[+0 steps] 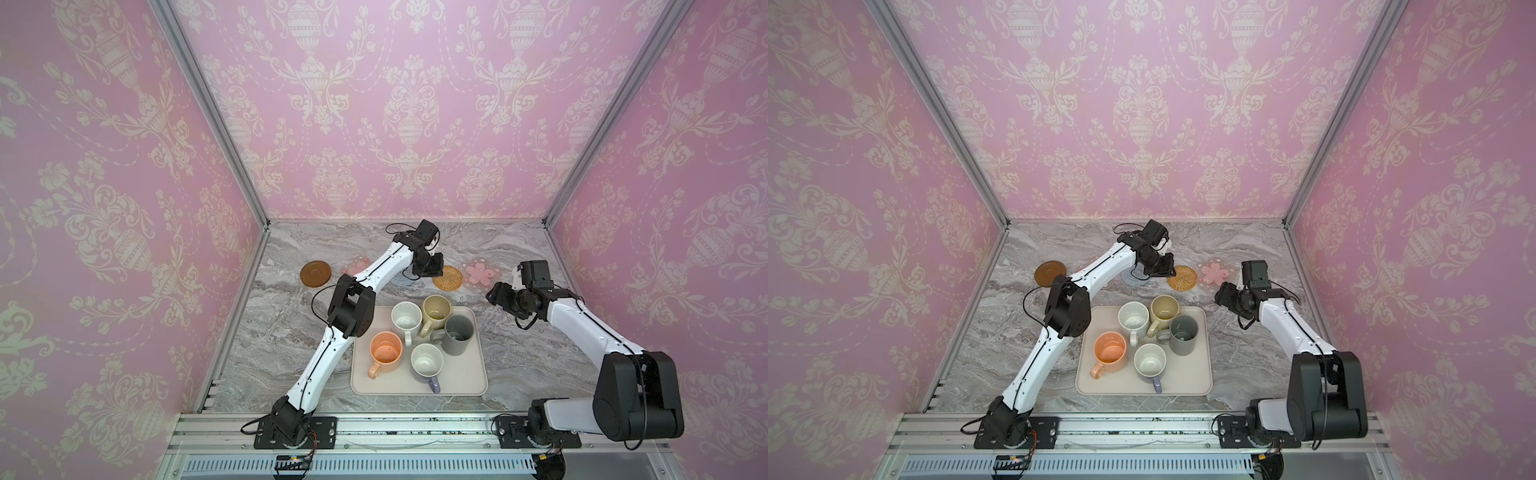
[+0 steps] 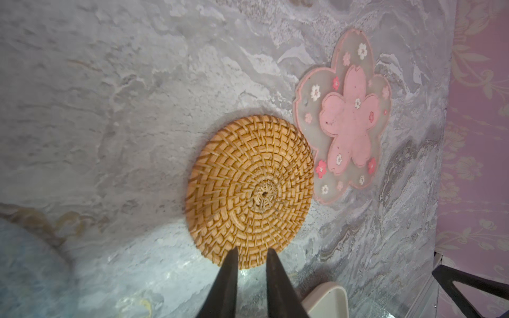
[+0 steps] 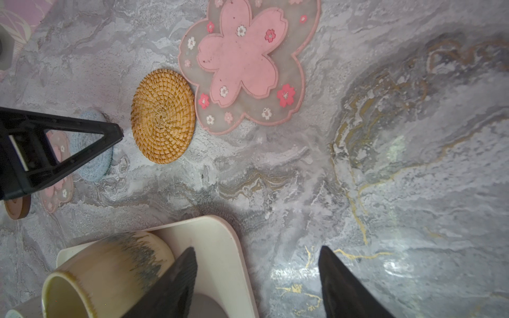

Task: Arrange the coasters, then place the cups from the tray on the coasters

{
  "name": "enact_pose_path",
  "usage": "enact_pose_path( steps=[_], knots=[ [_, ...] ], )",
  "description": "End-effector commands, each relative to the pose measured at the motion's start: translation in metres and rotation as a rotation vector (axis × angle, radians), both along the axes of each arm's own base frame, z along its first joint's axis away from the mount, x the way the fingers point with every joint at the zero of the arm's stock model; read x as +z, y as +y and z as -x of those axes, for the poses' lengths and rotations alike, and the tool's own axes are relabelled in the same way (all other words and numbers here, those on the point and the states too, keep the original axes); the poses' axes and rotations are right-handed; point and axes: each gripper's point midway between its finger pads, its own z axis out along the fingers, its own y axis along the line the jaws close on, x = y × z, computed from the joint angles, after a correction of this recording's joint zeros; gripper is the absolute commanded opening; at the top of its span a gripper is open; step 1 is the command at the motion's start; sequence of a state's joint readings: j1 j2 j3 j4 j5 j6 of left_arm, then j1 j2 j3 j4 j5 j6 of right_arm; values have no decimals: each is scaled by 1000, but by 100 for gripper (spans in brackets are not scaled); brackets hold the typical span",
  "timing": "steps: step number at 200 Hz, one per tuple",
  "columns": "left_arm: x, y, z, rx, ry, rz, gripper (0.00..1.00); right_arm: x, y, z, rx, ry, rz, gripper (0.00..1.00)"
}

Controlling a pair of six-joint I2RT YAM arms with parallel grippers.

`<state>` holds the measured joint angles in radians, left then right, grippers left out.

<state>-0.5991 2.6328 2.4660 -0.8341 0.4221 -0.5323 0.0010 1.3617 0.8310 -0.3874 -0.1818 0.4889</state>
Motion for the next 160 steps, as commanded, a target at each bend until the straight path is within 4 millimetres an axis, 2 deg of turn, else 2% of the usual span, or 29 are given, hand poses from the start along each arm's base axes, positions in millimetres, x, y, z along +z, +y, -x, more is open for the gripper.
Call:
enact_pose_path(
  steps=[1,38,99,132,160],
  knots=[
    [-1,-14,3,-33,17,51,20,4,-6,-3,1,-13,33,71],
    [-10,-24,2,-50,25,94,18,-1,-7,-1,-5,-1,31,71],
    [-37,-22,-11,20,34,70,17,-5,-9,0,-7,11,43,72],
    [-50,-7,-28,129,44,28,18,-6,-9,-1,-9,19,39,72],
    [-50,7,-51,213,-5,12,19,-8,-10,0,-8,24,46,72]
  ],
)
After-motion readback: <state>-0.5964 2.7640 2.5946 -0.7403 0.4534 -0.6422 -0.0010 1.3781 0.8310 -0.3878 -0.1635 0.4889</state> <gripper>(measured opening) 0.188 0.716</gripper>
